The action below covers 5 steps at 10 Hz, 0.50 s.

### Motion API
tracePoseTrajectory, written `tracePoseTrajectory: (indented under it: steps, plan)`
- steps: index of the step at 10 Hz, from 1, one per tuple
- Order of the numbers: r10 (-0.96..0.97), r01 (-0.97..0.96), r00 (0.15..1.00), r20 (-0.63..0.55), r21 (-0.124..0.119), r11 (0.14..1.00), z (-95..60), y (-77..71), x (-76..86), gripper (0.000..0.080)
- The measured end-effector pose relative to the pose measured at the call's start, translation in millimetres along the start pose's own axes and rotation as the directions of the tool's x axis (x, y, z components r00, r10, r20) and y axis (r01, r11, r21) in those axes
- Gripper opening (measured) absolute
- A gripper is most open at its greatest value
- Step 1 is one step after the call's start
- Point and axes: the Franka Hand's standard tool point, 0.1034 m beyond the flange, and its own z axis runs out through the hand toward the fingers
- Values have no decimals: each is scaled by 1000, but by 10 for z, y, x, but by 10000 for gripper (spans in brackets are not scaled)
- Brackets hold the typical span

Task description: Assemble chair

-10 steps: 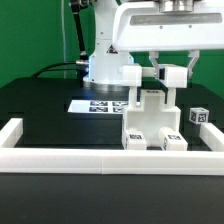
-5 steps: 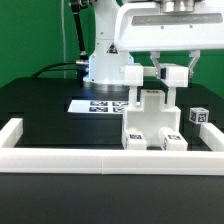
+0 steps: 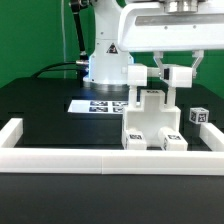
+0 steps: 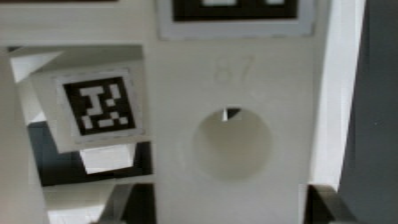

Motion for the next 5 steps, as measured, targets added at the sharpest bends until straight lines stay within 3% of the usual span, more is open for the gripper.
tracePoseTrajectory:
  steps: [5]
  plan:
    - [-4,4,1000,-7,-1,1000,0,34,52,290]
